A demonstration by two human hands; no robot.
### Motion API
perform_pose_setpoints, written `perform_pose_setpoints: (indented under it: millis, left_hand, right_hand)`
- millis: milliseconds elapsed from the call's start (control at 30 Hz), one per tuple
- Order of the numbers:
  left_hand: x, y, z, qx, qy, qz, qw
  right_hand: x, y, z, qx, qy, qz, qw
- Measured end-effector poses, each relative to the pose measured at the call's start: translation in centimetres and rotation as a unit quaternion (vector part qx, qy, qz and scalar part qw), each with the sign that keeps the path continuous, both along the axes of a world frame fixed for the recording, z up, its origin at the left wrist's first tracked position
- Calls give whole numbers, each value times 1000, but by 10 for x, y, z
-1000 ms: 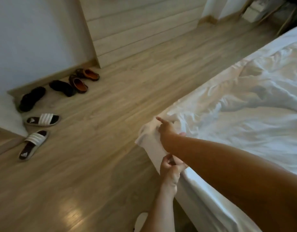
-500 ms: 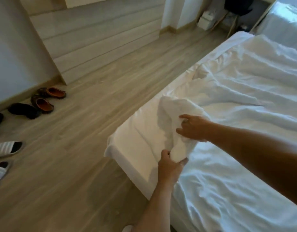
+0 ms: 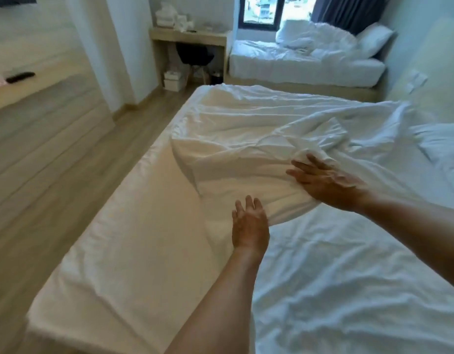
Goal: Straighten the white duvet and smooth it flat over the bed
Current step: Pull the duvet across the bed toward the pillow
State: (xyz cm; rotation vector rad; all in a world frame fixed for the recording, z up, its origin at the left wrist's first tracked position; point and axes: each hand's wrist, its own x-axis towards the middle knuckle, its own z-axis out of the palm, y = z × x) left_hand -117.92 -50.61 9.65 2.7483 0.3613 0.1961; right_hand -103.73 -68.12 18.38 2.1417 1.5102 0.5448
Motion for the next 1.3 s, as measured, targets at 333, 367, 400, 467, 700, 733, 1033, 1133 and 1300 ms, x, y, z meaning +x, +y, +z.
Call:
perform_pose_setpoints:
  millis: [333,367,400,467,700,733,1033,1133,1300]
  left_hand:
    - [23,-315,-22,14,109,-249,962]
    - [16,-328,-34,19,132,-261,956]
    - [8,-336,-47,24,152,-268,951]
    - [-11,-341,-72,34,193,-271,943]
    - [-36,-322,-120,48,228,-270,934]
    - [-36,-322,-125,56,219,-270,936]
    - [-31,-327,-195,130,140,-243,951]
    - [-18,-335,-209,159,184,-232,942]
    - [-11,-423,-189,128,193,-260,938]
  right_hand:
    - [-57,-373,-90,41,34,-279,959]
    - [-72,-387,-111,41,52,-309,949]
    - [-86,-396,-133,39,75,-334,939]
    - [-112,-403,-178,25,135,-376,916]
    - [-168,-391,-235,33,263,-462,846]
    - [-168,-392,-236,32,261,-452,852]
    - [-114,-408,-278,6,376,-376,847]
    - [-90,-453,-275,31,390,-416,821]
    - [-76,-559,-231,67,344,-439,827]
